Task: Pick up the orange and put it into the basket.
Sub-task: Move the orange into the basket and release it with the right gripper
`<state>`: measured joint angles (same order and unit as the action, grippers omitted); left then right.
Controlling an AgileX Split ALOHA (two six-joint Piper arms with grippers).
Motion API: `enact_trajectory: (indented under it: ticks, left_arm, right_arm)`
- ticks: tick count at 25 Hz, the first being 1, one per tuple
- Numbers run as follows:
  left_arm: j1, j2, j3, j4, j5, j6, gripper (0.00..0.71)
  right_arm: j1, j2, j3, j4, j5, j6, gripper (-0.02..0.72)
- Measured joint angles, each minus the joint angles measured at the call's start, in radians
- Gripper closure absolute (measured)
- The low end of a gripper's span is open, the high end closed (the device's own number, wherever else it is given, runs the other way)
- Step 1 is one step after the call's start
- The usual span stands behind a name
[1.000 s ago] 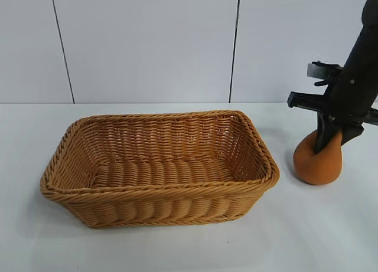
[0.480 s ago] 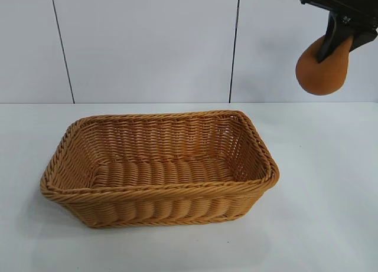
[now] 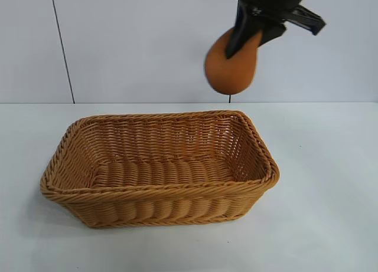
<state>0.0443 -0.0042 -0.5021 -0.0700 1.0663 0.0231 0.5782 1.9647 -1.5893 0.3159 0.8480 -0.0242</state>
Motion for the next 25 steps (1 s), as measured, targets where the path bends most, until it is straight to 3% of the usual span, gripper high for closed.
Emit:
enact_trajectory:
  ticks: [9, 11, 13, 18, 19, 21, 25]
  left_arm:
    - [0.000, 0.000, 0.000, 0.000, 0.000, -0.001, 0.067]
    - [0.000, 0.000, 0.000, 0.000, 0.000, -0.001, 0.067]
    - [0.000, 0.000, 0.000, 0.000, 0.000, -0.001, 0.067]
    - [0.000, 0.000, 0.000, 0.000, 0.000, -0.002, 0.067]
    - [0.000, 0.000, 0.000, 0.000, 0.000, -0.002, 0.067]
    - [0.000, 0.000, 0.000, 0.002, 0.000, -0.002, 0.067]
    - [0.000, 0.000, 0.000, 0.002, -0.001, -0.002, 0.067]
  right_arm:
    - [0.040, 0.207, 0.000, 0.007, -0.080, 0.001, 0.670]
    - [0.040, 0.225, 0.000, 0.017, -0.082, 0.001, 0.641]
    - [0.040, 0.225, 0.000, 0.024, -0.082, 0.001, 0.554]
    - [0.040, 0.219, -0.005, 0.006, -0.054, 0.003, 0.163]
    - [0.040, 0.215, -0.015, -0.007, -0.035, 0.004, 0.117]
    - [0.040, 0.206, -0.051, -0.050, 0.027, 0.018, 0.076]
    - [0.040, 0.196, -0.198, -0.168, 0.223, 0.072, 0.056]
